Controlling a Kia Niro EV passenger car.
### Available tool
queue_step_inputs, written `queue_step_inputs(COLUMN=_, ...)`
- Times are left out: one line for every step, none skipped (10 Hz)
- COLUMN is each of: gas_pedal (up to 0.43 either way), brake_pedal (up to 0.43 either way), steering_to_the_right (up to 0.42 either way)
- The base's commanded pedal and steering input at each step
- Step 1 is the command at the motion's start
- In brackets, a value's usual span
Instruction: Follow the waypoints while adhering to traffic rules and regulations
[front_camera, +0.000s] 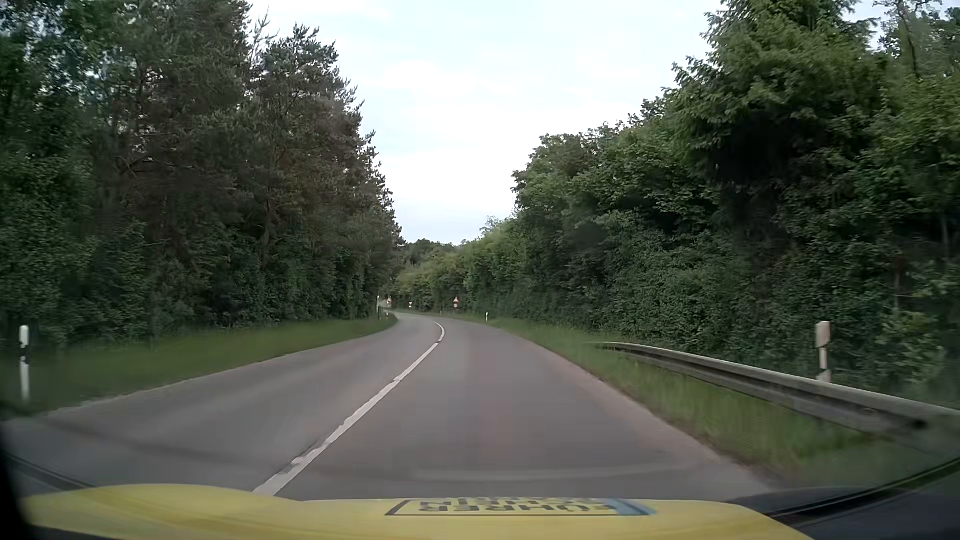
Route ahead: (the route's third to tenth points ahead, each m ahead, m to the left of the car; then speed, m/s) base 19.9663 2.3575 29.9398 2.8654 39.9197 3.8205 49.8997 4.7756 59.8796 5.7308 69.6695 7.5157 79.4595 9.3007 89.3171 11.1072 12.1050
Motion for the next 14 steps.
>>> queue_step_inputs(gas_pedal=0.059, brake_pedal=0.000, steering_to_the_right=-0.009)
queue_step_inputs(gas_pedal=0.079, brake_pedal=0.000, steering_to_the_right=-0.009)
queue_step_inputs(gas_pedal=0.079, brake_pedal=0.000, steering_to_the_right=-0.008)
queue_step_inputs(gas_pedal=0.079, brake_pedal=0.000, steering_to_the_right=-0.008)
queue_step_inputs(gas_pedal=0.079, brake_pedal=0.000, steering_to_the_right=-0.008)
queue_step_inputs(gas_pedal=0.079, brake_pedal=0.000, steering_to_the_right=-0.008)
queue_step_inputs(gas_pedal=0.079, brake_pedal=0.000, steering_to_the_right=-0.008)
queue_step_inputs(gas_pedal=0.079, brake_pedal=0.000, steering_to_the_right=-0.008)
queue_step_inputs(gas_pedal=0.079, brake_pedal=0.000, steering_to_the_right=-0.008)
queue_step_inputs(gas_pedal=0.079, brake_pedal=0.000, steering_to_the_right=-0.008)
queue_step_inputs(gas_pedal=0.079, brake_pedal=0.000, steering_to_the_right=-0.005)
queue_step_inputs(gas_pedal=0.079, brake_pedal=0.000, steering_to_the_right=-0.005)
queue_step_inputs(gas_pedal=0.079, brake_pedal=0.000, steering_to_the_right=-0.004)
queue_step_inputs(gas_pedal=0.079, brake_pedal=0.000, steering_to_the_right=-0.004)
